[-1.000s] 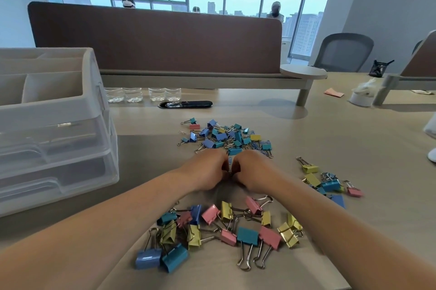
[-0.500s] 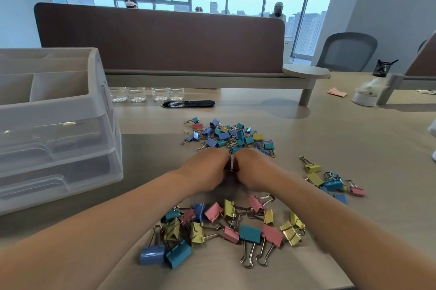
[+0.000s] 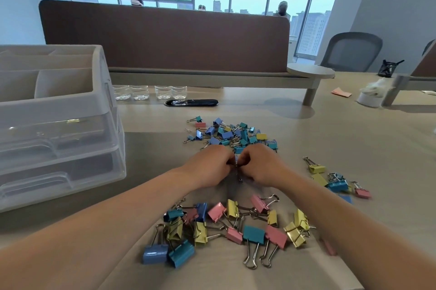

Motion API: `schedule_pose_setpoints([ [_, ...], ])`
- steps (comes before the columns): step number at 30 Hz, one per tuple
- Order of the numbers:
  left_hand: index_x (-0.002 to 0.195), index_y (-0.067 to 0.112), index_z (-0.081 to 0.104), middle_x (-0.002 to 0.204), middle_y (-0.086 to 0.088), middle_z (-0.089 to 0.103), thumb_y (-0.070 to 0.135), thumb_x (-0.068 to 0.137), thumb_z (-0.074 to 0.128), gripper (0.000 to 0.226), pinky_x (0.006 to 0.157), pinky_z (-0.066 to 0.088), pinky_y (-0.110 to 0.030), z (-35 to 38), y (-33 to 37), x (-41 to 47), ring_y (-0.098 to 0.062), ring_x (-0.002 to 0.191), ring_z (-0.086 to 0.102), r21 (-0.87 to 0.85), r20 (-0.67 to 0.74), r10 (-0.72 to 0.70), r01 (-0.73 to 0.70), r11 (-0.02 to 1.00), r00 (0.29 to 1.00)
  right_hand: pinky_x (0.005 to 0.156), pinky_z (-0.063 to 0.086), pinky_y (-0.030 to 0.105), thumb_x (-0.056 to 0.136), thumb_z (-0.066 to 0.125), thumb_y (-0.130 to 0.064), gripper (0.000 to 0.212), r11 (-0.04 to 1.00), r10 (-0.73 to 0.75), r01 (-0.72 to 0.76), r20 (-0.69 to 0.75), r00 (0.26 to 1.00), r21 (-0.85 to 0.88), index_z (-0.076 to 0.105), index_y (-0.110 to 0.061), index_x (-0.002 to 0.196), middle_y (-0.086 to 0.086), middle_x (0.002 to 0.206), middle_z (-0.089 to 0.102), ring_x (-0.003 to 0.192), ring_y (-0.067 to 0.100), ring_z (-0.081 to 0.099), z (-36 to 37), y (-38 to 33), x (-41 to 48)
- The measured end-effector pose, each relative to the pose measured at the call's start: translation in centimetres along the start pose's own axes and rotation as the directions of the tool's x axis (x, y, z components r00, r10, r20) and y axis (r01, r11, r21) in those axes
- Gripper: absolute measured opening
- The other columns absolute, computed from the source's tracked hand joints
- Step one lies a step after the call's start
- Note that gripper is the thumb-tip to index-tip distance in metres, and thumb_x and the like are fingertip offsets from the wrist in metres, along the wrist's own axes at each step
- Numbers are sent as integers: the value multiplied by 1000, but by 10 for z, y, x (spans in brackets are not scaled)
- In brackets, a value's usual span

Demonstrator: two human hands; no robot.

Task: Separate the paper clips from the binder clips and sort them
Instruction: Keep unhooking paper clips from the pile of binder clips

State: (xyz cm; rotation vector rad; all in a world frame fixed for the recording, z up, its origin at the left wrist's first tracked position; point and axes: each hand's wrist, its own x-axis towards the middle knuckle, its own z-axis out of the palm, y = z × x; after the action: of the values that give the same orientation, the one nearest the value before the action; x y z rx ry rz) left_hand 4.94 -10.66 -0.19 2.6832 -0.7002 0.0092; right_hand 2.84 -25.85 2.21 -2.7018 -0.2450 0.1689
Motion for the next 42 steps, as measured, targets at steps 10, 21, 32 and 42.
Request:
schedule_pose_setpoints([
  [10,88,17,71,63,4,63,15,93,58,15,55,45,-23,-26,9,-8,-7,56,58,-73,-24,-32,31,997,999,65,56,29,86,70,-9,21,990,-85,93,-75,994,105,61,-23,73,-1,69,67,60,12,64,-11,-4,-1],
  [21,74,14,71,53,-2,64,19,91,58,22,53,51,-28,-115,3,-58,-14,47,59,-39,-229,-109,102,994,967,51,49,14,84,73,-9,16,956,-245,262,-130,961,131,66,-18,73,2,66,70,51,6,64,-61,-89,-9],
  [32,73,13,74,58,2,66,21,88,62,21,45,41,-15,-239,-39,-142,-4,42,52,15,-398,-235,263,965,887,64,60,27,80,74,-2,5,845,-447,456,-98,889,278,72,-1,85,10,68,71,57,14,69,-90,-236,9],
  [42,89,23,80,78,-2,72,32,87,67,16,63,39,-19,-256,-102,-158,-14,66,52,83,-420,-320,387,918,850,66,53,30,77,71,-6,6,876,-482,478,-125,867,-68,76,-9,80,8,81,74,75,26,66,-53,-309,45],
])
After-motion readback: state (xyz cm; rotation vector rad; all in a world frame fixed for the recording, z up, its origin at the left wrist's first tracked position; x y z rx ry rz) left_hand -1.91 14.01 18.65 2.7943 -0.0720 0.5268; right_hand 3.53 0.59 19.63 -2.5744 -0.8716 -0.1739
